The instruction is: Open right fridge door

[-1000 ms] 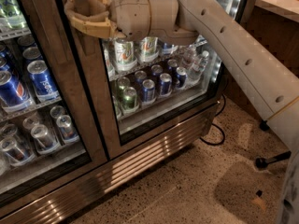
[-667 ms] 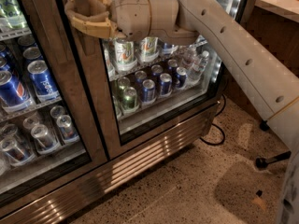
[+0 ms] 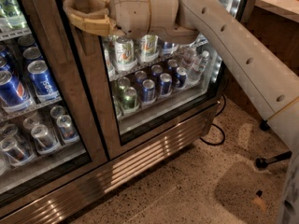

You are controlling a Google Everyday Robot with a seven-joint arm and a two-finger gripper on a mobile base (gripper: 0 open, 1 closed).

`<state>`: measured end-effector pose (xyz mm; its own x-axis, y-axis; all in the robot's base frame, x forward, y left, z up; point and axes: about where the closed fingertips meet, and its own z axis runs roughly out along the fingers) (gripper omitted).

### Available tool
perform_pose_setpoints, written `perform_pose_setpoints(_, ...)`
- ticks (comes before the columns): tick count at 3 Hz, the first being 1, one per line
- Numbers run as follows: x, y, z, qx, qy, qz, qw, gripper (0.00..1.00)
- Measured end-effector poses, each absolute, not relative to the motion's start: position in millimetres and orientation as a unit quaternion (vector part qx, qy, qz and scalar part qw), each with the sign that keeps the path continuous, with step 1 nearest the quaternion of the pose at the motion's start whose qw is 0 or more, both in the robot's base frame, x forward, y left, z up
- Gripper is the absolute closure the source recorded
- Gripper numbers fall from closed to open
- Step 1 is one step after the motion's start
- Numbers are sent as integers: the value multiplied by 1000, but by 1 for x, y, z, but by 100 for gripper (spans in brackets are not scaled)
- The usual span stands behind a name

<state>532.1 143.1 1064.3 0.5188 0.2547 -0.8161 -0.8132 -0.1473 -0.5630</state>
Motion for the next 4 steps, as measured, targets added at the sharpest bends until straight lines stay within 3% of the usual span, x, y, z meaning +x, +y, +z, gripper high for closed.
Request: perform_pose_setpoints(4,532,144,1071,-615,220,439,617,100)
